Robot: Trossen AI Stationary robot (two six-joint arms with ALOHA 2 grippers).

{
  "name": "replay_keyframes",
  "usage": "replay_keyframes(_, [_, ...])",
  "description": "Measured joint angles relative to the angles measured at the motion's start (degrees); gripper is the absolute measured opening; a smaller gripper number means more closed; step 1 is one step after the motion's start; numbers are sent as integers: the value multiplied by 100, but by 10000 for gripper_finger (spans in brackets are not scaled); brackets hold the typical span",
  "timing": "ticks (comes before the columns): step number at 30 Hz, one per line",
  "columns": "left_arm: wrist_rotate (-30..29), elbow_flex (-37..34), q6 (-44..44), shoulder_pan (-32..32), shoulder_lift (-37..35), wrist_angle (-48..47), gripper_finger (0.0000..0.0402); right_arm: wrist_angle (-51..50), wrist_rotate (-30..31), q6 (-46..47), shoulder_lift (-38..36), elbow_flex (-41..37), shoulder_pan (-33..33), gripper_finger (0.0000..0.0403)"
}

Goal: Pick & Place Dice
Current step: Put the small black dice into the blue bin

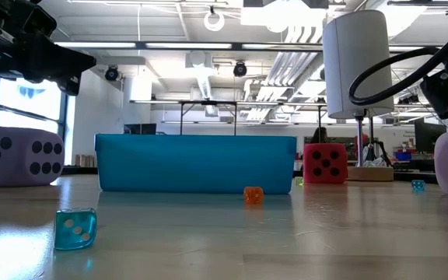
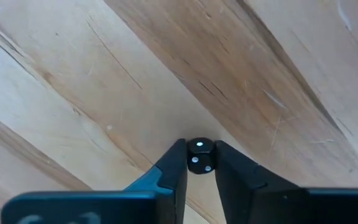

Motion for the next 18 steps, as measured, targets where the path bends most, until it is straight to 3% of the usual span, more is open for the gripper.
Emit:
replay_keyframes(13, [0,0,0,0,0,-1,1,0,40,-46,-72,24,-20,56])
replay_keyframes(18, [0,0,0,0,0,-1,1,70,654,-393,-87,327,-82,56])
